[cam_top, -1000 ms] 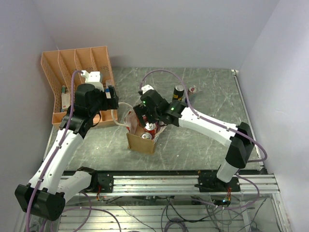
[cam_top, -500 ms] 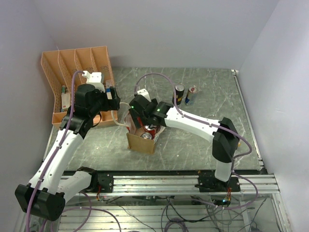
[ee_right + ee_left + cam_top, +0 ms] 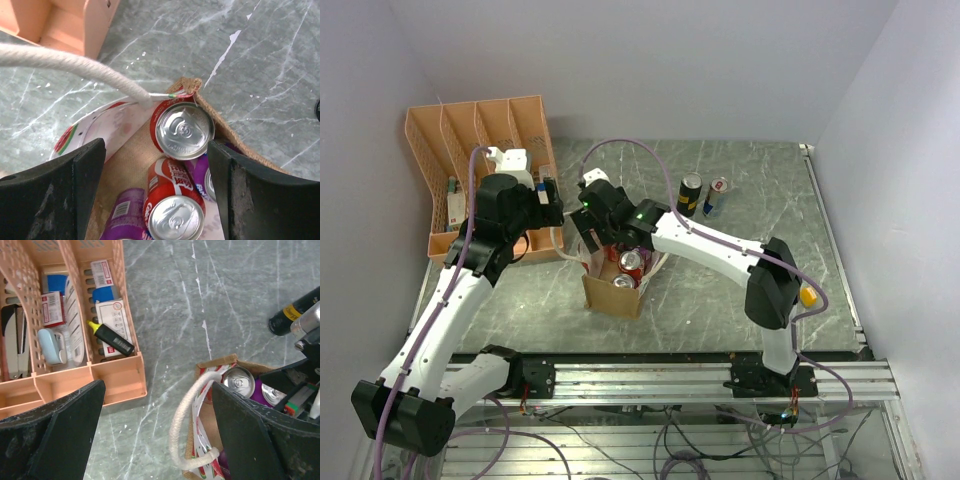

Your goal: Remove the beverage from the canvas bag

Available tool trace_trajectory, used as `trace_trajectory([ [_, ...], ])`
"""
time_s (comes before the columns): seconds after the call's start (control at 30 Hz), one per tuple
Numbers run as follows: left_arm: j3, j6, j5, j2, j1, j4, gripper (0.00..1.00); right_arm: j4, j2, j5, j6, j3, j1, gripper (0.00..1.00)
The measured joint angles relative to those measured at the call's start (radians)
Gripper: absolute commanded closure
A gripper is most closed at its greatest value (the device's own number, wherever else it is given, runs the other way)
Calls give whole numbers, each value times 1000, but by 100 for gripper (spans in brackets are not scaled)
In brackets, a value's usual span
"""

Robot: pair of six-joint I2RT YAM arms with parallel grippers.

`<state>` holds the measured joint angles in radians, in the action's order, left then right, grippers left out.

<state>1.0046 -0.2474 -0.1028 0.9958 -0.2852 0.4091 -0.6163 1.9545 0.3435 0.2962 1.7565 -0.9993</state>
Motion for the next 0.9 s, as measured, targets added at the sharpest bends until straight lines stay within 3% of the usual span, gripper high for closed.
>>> trace_trajectory([
  [0.4, 0, -15, -60, 1, 64, 4, 2, 37, 35, -48, -48, -25, 59, 16],
  [0.73, 0, -15, -81, 5, 66, 4, 3, 68, 135, -68, -73, -29, 79, 20],
  [0.9, 0, -15, -80, 7, 66, 4, 4, 72, 150, -64, -79, -21, 79, 17],
])
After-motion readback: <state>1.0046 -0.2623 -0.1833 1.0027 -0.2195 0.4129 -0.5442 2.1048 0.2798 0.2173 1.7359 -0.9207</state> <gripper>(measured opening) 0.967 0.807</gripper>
